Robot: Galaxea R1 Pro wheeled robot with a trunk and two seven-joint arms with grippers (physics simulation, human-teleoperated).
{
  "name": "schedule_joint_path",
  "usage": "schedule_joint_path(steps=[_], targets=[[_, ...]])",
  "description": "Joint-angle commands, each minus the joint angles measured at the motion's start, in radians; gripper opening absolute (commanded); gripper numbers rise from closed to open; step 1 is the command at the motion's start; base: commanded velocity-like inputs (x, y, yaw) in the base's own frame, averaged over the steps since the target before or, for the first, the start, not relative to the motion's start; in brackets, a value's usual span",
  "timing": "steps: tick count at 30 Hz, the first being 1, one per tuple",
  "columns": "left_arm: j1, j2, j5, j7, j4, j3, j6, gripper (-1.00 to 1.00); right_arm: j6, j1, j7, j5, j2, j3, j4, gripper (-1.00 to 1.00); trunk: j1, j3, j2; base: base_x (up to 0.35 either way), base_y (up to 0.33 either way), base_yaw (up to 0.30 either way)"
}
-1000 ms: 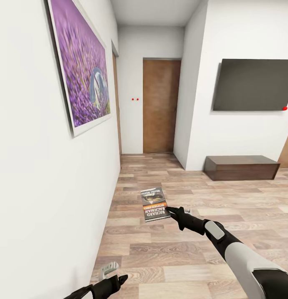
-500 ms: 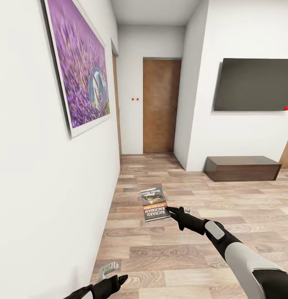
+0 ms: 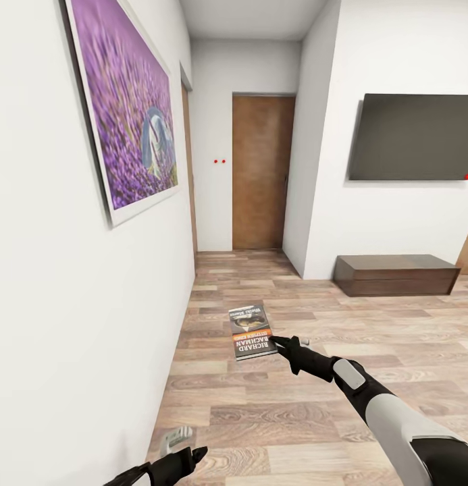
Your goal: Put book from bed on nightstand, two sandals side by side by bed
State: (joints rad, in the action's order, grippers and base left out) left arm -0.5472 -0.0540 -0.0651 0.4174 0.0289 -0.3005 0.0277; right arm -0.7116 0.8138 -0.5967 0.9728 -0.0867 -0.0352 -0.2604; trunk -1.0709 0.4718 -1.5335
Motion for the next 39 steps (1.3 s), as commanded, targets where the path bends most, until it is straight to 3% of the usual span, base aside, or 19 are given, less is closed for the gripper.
schedule_joint_path(steps=[1,39], targets=[[0.0,0.0,-0.007,0.003,0.0,0.0,0.003,1.0,-0.004,0.001,-0.002,0.005,-0.001,-0.003,0.0,-1.0,0.0,0.001,-0.001,0.092,0.0,0.0],[0.0,0.0,-0.007,0.003,0.0,0.0,0.003,1.0,-0.004,0.001,-0.002,0.005,-0.001,-0.003,0.001,-1.0,0.0,0.001,-0.001,0.132,0.0,0.0]])
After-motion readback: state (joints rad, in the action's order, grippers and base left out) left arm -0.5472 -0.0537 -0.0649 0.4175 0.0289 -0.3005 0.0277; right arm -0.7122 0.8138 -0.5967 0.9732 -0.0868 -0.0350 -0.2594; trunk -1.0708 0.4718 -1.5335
